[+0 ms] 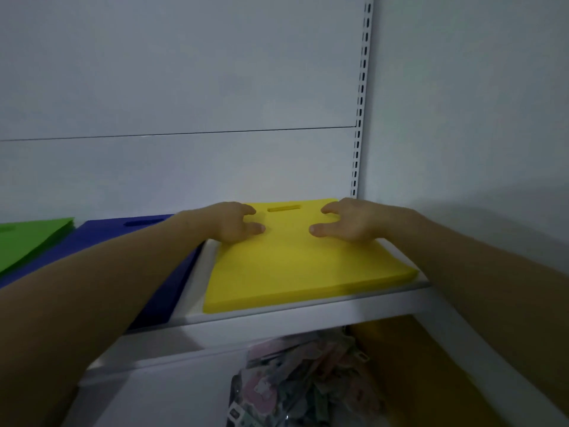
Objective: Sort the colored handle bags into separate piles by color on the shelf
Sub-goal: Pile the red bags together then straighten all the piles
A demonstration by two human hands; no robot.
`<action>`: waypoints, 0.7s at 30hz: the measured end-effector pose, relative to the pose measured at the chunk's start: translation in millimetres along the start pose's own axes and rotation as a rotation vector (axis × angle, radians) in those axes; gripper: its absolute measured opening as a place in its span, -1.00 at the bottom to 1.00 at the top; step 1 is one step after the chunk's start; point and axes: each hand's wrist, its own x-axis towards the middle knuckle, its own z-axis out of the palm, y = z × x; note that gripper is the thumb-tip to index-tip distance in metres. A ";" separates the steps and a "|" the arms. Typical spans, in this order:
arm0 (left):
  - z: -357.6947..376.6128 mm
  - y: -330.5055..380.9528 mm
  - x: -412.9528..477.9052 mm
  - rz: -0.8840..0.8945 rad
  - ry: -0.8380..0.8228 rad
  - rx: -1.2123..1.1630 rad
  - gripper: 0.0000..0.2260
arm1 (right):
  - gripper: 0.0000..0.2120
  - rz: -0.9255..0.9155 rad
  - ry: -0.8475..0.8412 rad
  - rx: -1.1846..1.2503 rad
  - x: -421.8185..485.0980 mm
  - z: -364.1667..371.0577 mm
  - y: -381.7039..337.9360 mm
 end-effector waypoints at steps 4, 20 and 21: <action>-6.9 -9.0 21.4 0.006 0.017 -0.023 -0.37 | -0.19 -0.003 -0.013 0.043 -37.2 -7.8 -11.6; 3.7 -16.7 60.8 -0.047 0.015 -0.073 -0.37 | 0.10 -0.062 0.132 -0.036 -119.7 36.3 -9.3; 4.0 -16.3 62.6 -0.045 0.016 -0.072 -0.36 | 0.16 -0.066 0.148 -0.043 -119.2 37.2 -6.5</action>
